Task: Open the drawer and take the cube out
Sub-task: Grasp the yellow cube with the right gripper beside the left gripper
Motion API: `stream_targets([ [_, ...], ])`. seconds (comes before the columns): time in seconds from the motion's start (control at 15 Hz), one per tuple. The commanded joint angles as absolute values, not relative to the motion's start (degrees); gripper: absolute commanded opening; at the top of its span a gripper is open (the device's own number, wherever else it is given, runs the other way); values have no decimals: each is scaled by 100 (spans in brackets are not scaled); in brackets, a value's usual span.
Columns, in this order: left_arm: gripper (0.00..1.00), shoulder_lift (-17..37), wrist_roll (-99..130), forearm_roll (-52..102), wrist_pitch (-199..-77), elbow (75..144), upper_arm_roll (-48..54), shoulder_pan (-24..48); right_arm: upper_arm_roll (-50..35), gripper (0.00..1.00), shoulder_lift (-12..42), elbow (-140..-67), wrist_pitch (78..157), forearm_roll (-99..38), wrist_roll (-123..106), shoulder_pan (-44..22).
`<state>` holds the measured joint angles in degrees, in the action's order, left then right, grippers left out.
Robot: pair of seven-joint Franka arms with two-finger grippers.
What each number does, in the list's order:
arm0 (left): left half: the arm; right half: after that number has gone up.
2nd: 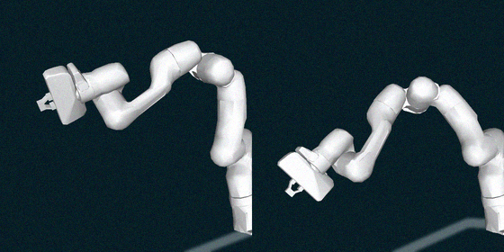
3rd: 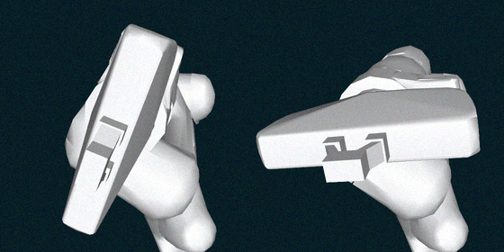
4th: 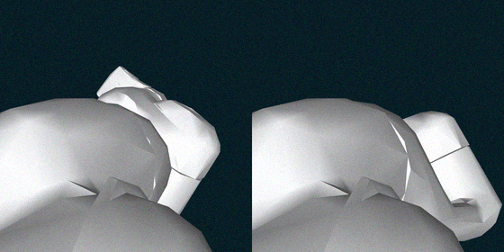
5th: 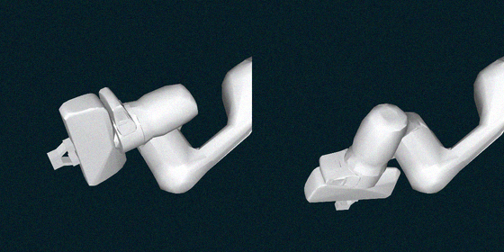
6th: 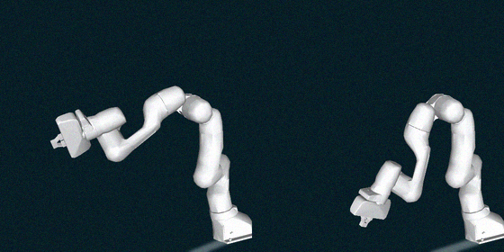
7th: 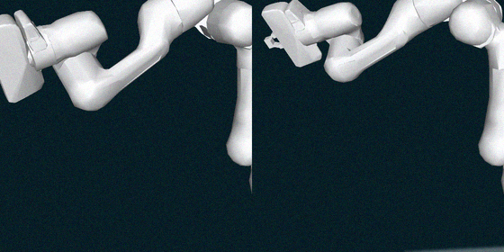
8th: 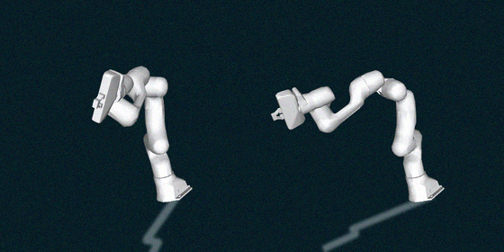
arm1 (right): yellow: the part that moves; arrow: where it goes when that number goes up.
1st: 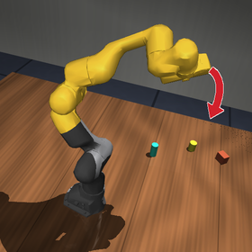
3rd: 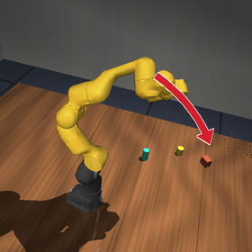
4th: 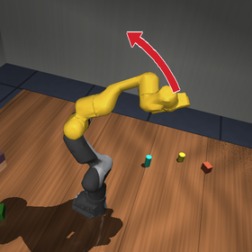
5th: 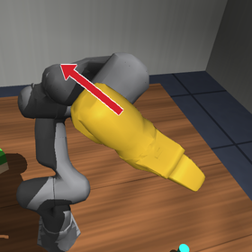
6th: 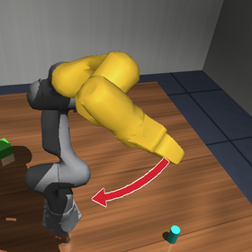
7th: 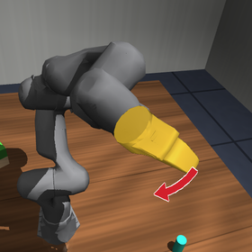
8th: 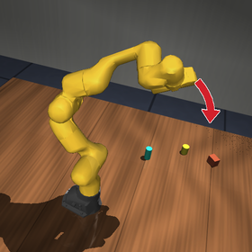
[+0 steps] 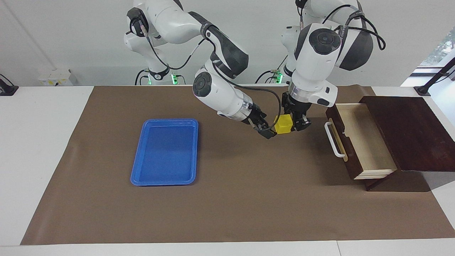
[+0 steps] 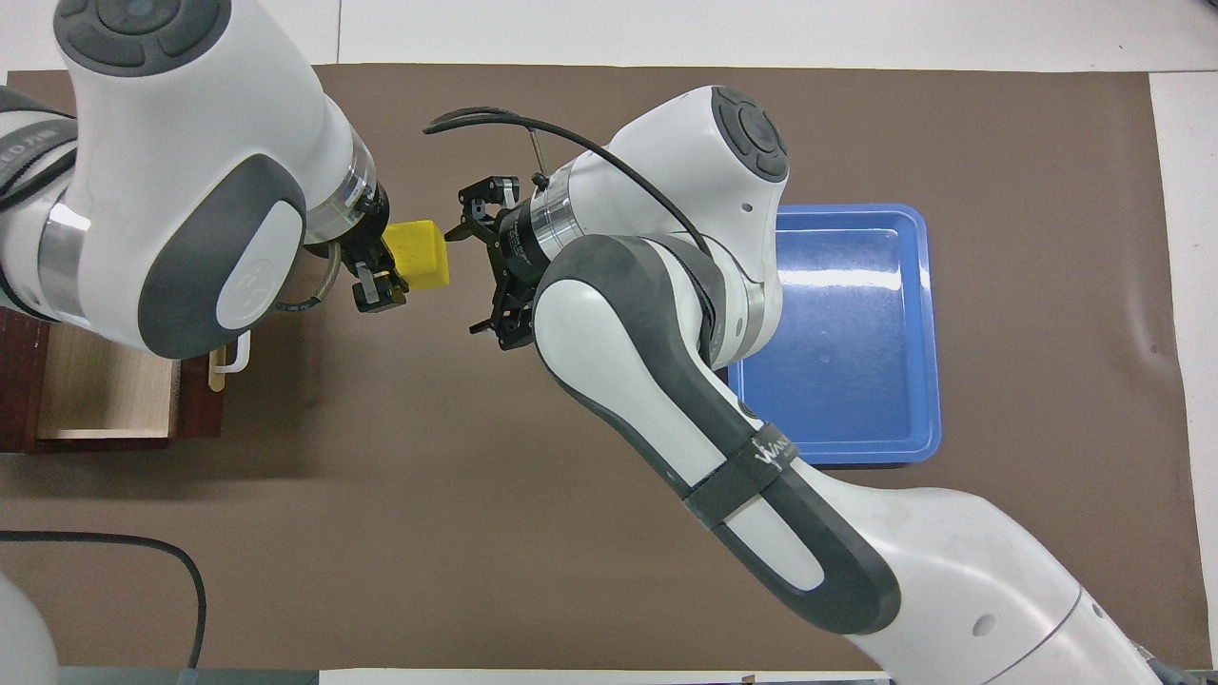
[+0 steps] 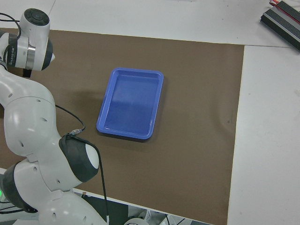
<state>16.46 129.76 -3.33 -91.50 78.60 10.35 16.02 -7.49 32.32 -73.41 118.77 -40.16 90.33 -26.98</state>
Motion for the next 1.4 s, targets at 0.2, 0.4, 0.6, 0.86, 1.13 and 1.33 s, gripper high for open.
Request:
stream_targets([
  [0.2, 0, 1591, 12946, -316, -9273, 7980, 1011, 1661, -721, 100, 3260, -7163, 11812, -3990, 9220, -2663],
  [0.4, 0, 1591, 12946, -325, -9255, 7972, 1011, 1661, -712, 100, 3322, -6987, 11865, -3990, 9237, -2663],
  [0.6, 0, 1591, 12946, -325, -9246, 7980, 1020, 1661, -703, 100, 3313, -6996, 11883, -3964, 9333, -2768],
  [0.86, 0, 1565, 12946, -308, -9272, 8033, 1020, 1740, -703, 100, 3305, -6996, 11857, -3929, 9378, -2900],
  [1.13, 0, 1538, 12946, -299, -9264, 8068, 1020, 1801, -703, 100, 3296, -7005, 11856, -3929, 9378, -2918],
  [1.33, 0, 1468, 12938, -299, -9307, 8209, 1020, 1802, -703, 81, 3296, -7005, 11865, -3929, 9387, -2927],
])
